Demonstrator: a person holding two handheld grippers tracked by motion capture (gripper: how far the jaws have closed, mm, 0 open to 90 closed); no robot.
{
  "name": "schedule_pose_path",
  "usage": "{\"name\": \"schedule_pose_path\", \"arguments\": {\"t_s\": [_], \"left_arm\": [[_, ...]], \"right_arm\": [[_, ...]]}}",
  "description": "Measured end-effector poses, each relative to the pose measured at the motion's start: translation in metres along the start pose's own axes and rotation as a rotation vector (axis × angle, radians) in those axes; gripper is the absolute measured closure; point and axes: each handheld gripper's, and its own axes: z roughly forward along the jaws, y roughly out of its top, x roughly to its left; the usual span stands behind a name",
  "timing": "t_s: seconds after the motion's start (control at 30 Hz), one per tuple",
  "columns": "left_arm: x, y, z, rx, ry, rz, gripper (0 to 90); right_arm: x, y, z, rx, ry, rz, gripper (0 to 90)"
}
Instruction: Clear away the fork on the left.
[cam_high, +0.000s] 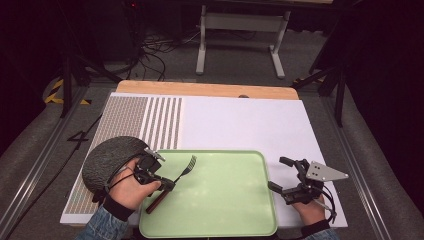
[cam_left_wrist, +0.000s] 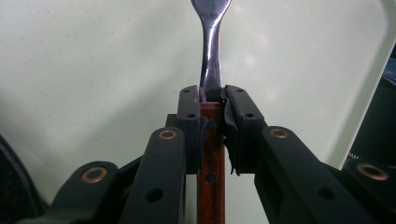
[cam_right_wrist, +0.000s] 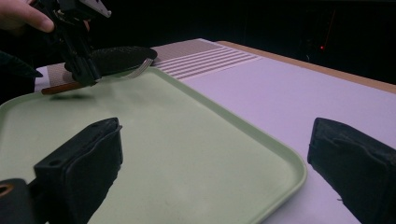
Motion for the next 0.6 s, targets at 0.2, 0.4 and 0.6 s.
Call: {"name": "schedule_pose_path", "arguments": {"t_s": [0.2, 0.4, 0.6], "left_arm": [[-0.002, 0.0, 0.006, 0.031, -0.002, 0.001, 77.9], [-0.003, 0.0, 0.011, 0.063, -0.002, -0.005, 77.9], [-0.003, 0.0, 0.013, 0.071, 0.012, -0.001, 77.8]], "right_arm": [[0.0, 0.0, 0.0, 0.0, 0.001, 0.002, 3.9], [0.0, 0.0, 0.0, 0.0, 0.002, 0.001, 3.9], [0.0, 0.0, 0.0, 0.002, 0.005, 0.004, 3.9]]}}
